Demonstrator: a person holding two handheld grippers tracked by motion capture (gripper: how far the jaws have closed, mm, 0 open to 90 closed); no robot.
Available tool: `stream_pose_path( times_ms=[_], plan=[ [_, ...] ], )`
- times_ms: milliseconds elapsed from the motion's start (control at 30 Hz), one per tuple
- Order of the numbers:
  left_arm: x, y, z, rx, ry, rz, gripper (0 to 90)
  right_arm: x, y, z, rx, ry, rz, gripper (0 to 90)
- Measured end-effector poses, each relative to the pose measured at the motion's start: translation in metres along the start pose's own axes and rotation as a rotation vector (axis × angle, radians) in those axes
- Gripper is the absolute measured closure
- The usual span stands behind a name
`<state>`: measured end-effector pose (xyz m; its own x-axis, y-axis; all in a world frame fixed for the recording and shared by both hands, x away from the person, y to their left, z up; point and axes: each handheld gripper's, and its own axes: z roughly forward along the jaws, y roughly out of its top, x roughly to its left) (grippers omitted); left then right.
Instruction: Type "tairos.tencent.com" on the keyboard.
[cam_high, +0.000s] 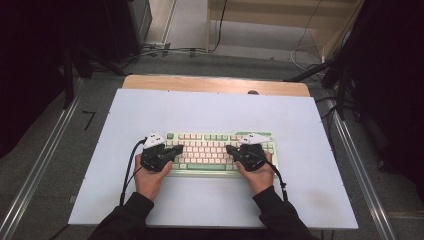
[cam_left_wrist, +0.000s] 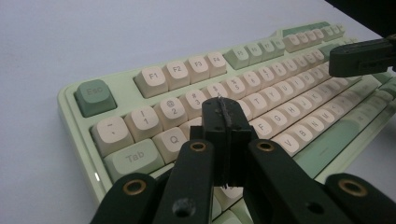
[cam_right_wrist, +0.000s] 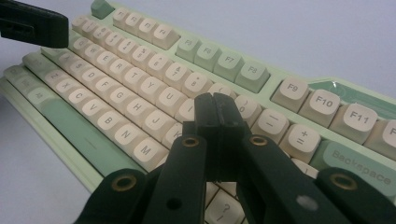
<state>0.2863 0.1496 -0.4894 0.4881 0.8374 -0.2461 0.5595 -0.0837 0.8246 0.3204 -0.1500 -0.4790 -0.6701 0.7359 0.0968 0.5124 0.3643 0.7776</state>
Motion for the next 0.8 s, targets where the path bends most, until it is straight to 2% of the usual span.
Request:
stream_pose_path(
  times_ms=[433,800],
  plan=[
    [0.004,0.000,-0.002,-0.008,0.001,-0.014,90.0,0.003,-0.011,-0.012,0.017,0.009,-0.004,87.8],
    [0.002,0.000,-0.001,-0.004,-0.010,-0.008,90.0,0.006,-0.017,-0.012,0.035,0.017,-0.008,87.8]
  ],
)
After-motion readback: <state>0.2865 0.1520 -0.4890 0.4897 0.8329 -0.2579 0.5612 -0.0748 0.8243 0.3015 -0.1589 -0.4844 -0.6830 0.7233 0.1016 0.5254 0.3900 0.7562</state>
